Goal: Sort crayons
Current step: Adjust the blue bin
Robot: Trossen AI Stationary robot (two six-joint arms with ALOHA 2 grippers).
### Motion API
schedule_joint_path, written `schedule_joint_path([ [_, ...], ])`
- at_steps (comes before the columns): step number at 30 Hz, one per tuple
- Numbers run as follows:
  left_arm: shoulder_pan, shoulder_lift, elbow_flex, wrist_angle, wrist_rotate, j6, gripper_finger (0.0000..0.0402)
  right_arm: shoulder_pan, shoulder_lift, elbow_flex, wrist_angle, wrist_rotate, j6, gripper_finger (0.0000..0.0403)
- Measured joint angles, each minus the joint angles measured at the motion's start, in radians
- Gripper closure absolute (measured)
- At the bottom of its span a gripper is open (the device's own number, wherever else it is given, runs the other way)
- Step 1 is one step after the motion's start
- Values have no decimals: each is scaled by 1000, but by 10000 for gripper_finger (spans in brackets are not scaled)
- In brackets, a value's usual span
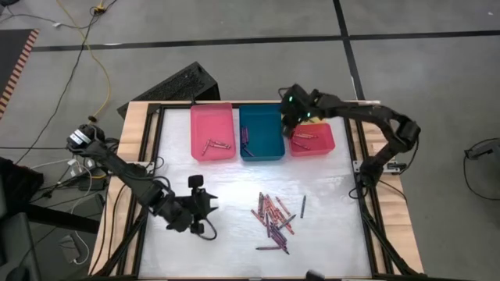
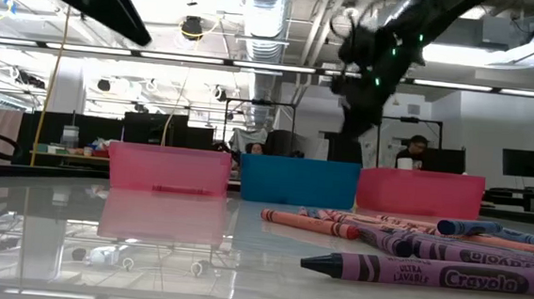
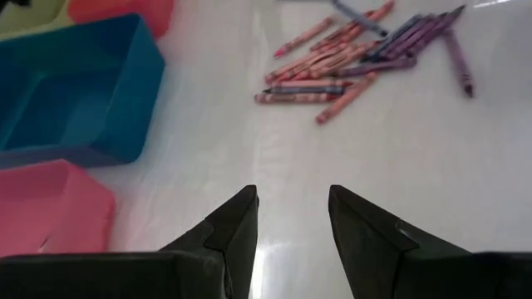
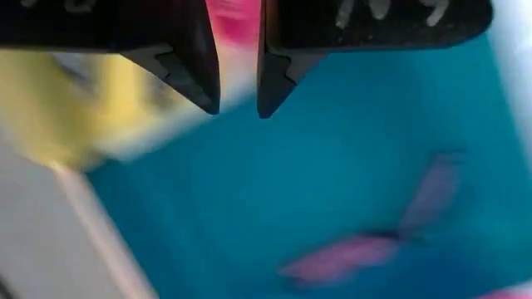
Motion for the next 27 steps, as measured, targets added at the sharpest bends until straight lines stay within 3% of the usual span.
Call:
schedule_joint_path([
  [3, -45, 0, 0, 9, -46, 0, 262, 136, -31, 0, 11, -63, -6, 326],
  [6, -86, 0, 0, 20, -94, -5, 262, 292, -36, 0, 35, -57, -5, 326],
  [14, -132, -1, 0, 23, -157, -32, 262, 602, 39, 0, 68, 260, -5, 326],
  [19, -133, -1, 0, 28, -156, -46, 262, 624, 114, -1, 65, 312, 10, 326],
  [27, -133, -1, 0, 26, -157, -66, 262, 539, 209, -1, 89, 314, 12, 326],
])
